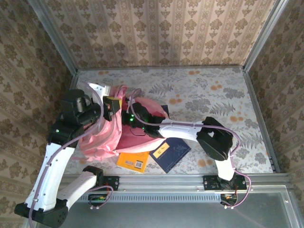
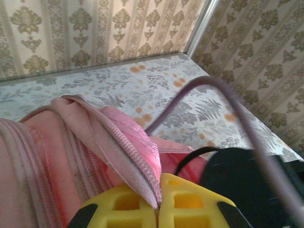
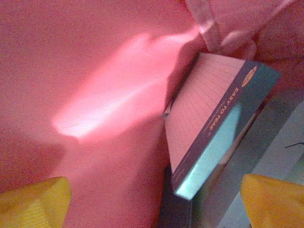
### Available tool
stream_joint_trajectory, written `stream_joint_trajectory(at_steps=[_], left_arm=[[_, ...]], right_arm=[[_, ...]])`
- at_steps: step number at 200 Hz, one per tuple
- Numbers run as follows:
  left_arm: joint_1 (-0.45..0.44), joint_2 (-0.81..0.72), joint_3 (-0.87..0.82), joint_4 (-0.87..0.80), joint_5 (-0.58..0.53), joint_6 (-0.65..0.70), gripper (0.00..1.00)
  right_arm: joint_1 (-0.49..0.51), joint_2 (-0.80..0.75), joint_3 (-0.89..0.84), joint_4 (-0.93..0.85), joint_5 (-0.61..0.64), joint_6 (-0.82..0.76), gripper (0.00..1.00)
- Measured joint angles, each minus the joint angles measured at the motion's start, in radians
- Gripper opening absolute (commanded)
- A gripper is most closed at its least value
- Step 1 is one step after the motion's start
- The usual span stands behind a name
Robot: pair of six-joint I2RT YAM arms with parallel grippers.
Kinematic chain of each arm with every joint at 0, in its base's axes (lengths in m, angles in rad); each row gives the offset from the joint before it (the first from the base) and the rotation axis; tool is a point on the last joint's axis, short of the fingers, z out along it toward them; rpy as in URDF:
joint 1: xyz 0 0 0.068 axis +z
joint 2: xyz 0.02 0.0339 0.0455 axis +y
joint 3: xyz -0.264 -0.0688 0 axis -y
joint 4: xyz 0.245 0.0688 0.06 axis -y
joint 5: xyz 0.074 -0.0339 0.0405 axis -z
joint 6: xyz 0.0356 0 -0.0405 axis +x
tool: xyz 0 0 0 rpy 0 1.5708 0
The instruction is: Pack books, pencil case, and school supplies into a backpack
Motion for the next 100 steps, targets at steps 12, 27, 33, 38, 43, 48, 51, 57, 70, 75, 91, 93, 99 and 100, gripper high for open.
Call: stream_joint_trajectory(at_steps=[12, 27, 33, 38, 43, 48, 51, 57, 70, 75, 91, 93, 99, 100], left_arm=[[0.0, -0.005, 0.0, -0.002, -0.023, 0.0, 0.0], [0.0, -0.007, 0.0, -0.003, -0.049, 0.0, 0.0], [0.0, -0.008, 0.0, -0.002, -0.057, 0.0, 0.0], [0.0, -0.008, 0.0, -0.002, -0.063, 0.0, 0.0], [0.0, -0.008, 0.0, -0.002, -0.069, 0.0, 0.0], [0.0, -0.008, 0.0, -0.002, -0.074, 0.0, 0.0], [0.0, -0.008, 0.0, -0.002, -0.077, 0.0, 0.0], [0.0, -0.008, 0.0, -0.002, -0.084, 0.0, 0.0], [0.0, -0.007, 0.0, -0.002, -0.097, -0.001, 0.0], [0.0, -0.006, 0.0, -0.002, -0.101, -0.001, 0.0], [0.0, 0.003, 0.002, -0.004, -0.115, -0.009, 0.0], [0.0, 0.004, 0.003, -0.004, -0.116, -0.01, 0.0], [0.001, 0.011, 0.004, -0.004, -0.122, -0.018, 0.0], [0.001, 0.012, 0.005, -0.004, -0.122, -0.019, 0.0]], right_arm=[[-0.003, -0.047, -0.038, 0.0, 0.003, -0.017, 0.91], [-0.011, -0.098, -0.077, -0.012, 0.005, -0.032, 0.91], [-0.014, -0.115, -0.086, -0.026, 0.007, -0.039, 0.91], [-0.018, -0.128, -0.094, -0.036, 0.011, -0.046, 0.91], [-0.023, -0.142, -0.103, -0.049, 0.016, -0.054, 0.91], [-0.027, -0.156, -0.112, -0.061, 0.019, -0.06, 0.91], [-0.03, -0.164, -0.117, -0.068, 0.023, -0.066, 0.91], [-0.035, -0.183, -0.132, -0.082, 0.031, -0.077, 0.91], [-0.043, -0.217, -0.159, -0.108, 0.039, -0.106, 0.91], [-0.046, -0.233, -0.171, -0.122, 0.042, -0.121, 0.9], [-0.052, -0.286, -0.211, -0.154, 0.06, -0.161, 0.89], [-0.053, -0.294, -0.219, -0.159, 0.061, -0.165, 0.88], [-0.057, -0.324, -0.245, -0.169, 0.07, -0.178, 0.86], [-0.058, -0.332, -0.251, -0.172, 0.071, -0.179, 0.86]])
